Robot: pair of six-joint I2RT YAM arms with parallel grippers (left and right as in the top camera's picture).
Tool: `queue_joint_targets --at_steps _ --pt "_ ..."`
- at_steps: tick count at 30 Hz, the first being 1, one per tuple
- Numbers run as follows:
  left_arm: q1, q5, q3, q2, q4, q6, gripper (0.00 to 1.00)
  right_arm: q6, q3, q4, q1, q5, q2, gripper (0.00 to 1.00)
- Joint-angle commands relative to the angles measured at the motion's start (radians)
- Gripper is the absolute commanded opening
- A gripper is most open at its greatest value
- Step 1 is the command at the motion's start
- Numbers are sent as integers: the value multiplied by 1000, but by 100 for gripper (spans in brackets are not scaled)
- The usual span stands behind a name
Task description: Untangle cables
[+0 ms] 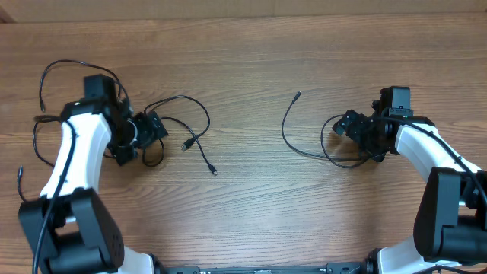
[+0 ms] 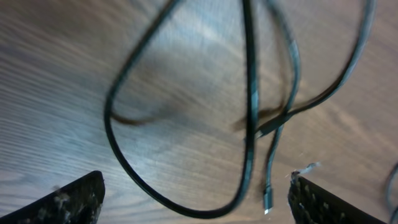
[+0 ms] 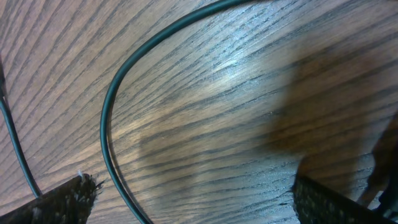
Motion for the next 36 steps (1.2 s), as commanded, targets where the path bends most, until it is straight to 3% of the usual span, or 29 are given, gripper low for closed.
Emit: queue_joint_targets --at_steps 1,5,15,18,24,32,36 --pt "-40 -14 -6 43 -21 16 94 -5 1 0 4 10 -8 100" --pt "-54 -12 -6 45 -51 19 100 -4 1 -3 4 10 -8 100" --pt "-67 -47 -6 45 -153 -83 100 0 1 -8 4 9 -8 100" --pt "-67 -130 -6 45 -166 -108 100 1 1 -20 4 -1 -8 100" --pt "-72 -412 -15 45 -167 -287 100 3 2 -27 4 -21 -8 100" --pt "-82 -421 -147 45 38 -271 93 3 2 -23 4 -47 -8 100" --pt "-75 -497 -160 45 68 -257 96 4 2 -23 4 -47 -8 100"
